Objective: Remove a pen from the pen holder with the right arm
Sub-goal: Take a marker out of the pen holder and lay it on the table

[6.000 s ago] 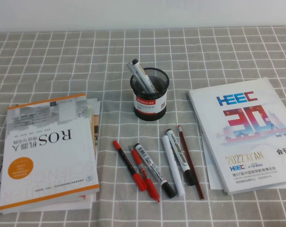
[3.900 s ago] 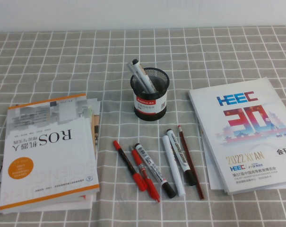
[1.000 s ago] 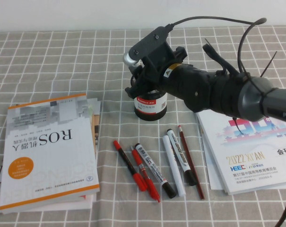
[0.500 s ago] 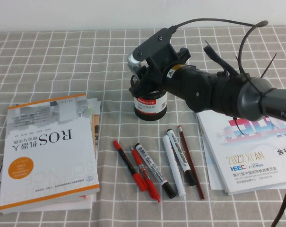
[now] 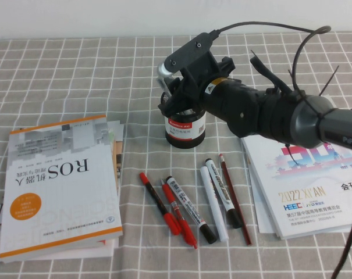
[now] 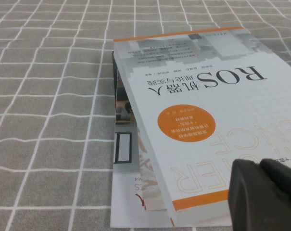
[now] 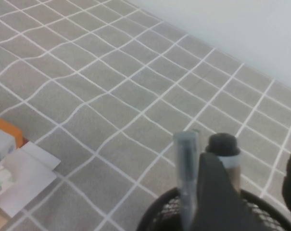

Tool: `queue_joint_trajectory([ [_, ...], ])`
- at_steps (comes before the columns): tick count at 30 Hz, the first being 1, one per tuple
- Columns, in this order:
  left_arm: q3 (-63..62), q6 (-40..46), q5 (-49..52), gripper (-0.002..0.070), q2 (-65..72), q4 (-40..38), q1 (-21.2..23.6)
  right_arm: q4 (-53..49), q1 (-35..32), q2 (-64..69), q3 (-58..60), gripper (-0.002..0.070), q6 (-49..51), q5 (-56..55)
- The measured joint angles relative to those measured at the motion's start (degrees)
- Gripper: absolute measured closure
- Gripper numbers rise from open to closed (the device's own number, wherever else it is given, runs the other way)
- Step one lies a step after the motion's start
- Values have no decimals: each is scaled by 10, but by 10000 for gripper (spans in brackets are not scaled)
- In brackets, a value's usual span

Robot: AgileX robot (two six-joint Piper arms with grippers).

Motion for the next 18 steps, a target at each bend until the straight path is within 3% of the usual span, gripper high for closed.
queue_joint_trajectory([
  [18,0,0,0,678,0,0,0,2,-4,38,-51,413,0,51],
])
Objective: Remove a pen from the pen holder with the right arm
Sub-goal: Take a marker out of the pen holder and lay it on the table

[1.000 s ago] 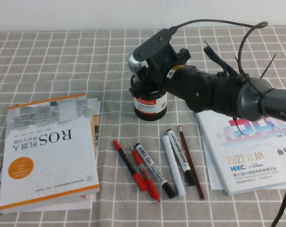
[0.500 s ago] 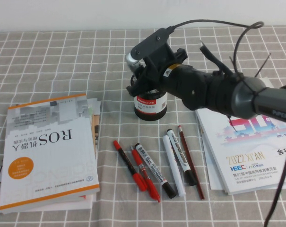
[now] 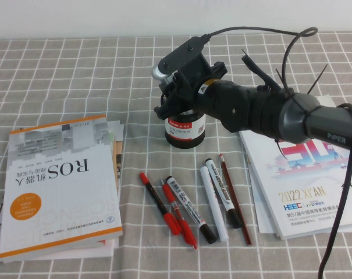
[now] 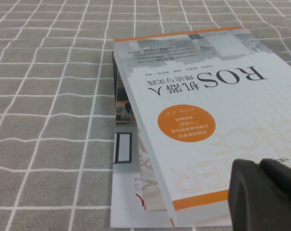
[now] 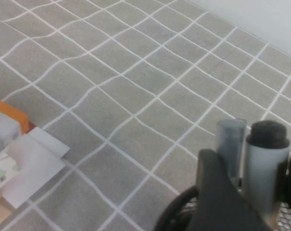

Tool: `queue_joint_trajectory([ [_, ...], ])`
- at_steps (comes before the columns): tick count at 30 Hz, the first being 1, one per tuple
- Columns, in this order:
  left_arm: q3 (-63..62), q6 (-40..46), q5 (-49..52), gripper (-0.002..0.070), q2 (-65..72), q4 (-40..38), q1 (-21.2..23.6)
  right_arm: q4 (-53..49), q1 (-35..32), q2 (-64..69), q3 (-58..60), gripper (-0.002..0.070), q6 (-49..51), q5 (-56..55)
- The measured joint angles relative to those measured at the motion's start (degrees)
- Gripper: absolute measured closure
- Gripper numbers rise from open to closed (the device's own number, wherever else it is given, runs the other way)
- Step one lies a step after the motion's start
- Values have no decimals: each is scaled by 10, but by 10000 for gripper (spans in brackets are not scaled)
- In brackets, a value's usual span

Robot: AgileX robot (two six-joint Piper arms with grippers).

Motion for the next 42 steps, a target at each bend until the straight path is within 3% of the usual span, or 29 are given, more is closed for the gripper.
queue_joint_trajectory([
  [18,0,0,0,678,0,0,0,0,-7,-2,0,421,0,14],
  [30,0,0,0,678,0,0,0,0,-7,-3,0,531,0,18],
  [37,0,0,0,678,0,0,0,0,-7,-10,0,630,0,30],
  [42,0,0,0,678,0,0,0,0,-7,-11,-1,643,0,30],
])
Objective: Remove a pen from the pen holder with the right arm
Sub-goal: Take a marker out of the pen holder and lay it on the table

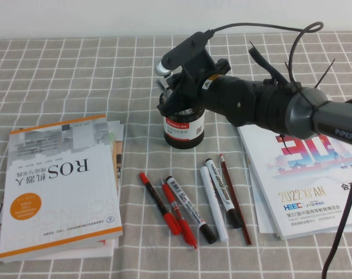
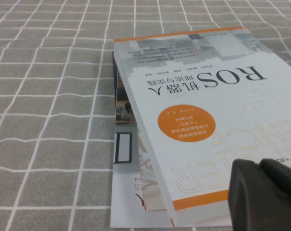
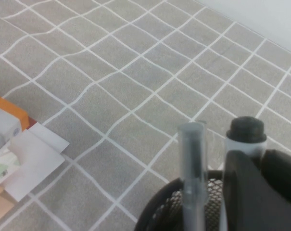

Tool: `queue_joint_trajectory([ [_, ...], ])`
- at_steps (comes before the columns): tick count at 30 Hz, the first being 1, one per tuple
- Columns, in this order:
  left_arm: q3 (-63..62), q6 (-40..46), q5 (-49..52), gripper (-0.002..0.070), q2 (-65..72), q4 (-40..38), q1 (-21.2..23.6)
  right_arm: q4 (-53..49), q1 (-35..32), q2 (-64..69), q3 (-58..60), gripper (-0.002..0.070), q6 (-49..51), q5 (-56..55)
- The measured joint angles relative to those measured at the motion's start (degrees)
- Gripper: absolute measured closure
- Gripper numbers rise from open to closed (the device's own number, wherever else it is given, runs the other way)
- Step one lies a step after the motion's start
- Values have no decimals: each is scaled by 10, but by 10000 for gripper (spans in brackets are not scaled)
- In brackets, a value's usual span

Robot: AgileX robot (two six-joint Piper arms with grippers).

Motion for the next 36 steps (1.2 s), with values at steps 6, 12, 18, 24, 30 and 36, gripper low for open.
queue_joint_trajectory([
  [6,0,0,0,678,0,0,0,0,0,0,0,572,0,-17],
  [12,0,0,0,678,0,0,0,1,0,0,0,479,0,-27],
  [18,0,0,0,678,0,0,0,1,0,0,0,460,0,-29],
  [24,0,0,0,678,0,0,0,2,0,3,0,454,1,-30],
  [30,0,0,0,678,0,0,0,3,0,6,0,453,1,-31],
  [36,0,0,0,678,0,0,0,13,0,16,0,453,1,-37],
])
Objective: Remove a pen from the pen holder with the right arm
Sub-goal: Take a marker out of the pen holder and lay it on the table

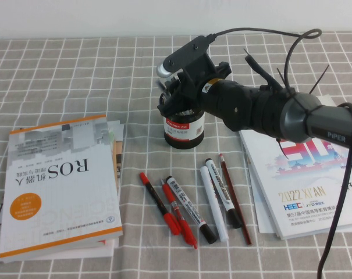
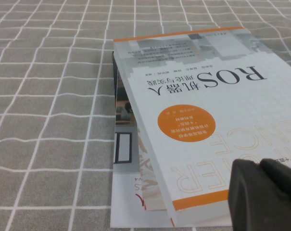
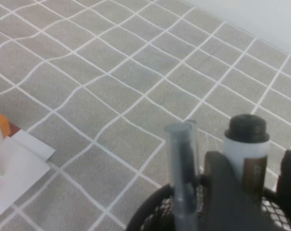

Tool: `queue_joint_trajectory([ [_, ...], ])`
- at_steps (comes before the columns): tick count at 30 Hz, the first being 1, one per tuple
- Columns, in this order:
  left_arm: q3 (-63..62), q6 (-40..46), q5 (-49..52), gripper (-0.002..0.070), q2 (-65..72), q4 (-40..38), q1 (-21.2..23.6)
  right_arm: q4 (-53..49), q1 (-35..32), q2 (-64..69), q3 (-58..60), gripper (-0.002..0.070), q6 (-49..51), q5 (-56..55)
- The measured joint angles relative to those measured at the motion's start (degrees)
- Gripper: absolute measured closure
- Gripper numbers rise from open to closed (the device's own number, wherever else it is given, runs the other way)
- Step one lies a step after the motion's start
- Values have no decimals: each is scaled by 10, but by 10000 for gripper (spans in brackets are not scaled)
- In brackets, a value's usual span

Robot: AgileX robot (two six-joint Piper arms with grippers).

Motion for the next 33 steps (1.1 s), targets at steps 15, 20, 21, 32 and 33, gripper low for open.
queue_joint_trajectory([
  [15,0,0,0,678,0,0,0,11,0,10,0,453,0,-33],
  [20,0,0,0,678,0,0,0,14,0,10,0,454,0,-37],
  [21,0,0,0,678,0,0,0,14,0,10,0,454,0,-37],
  [32,0,0,0,678,0,0,0,18,0,11,-2,556,1,-25],
  [33,0,0,0,678,0,0,0,18,0,11,-3,556,1,-22],
])
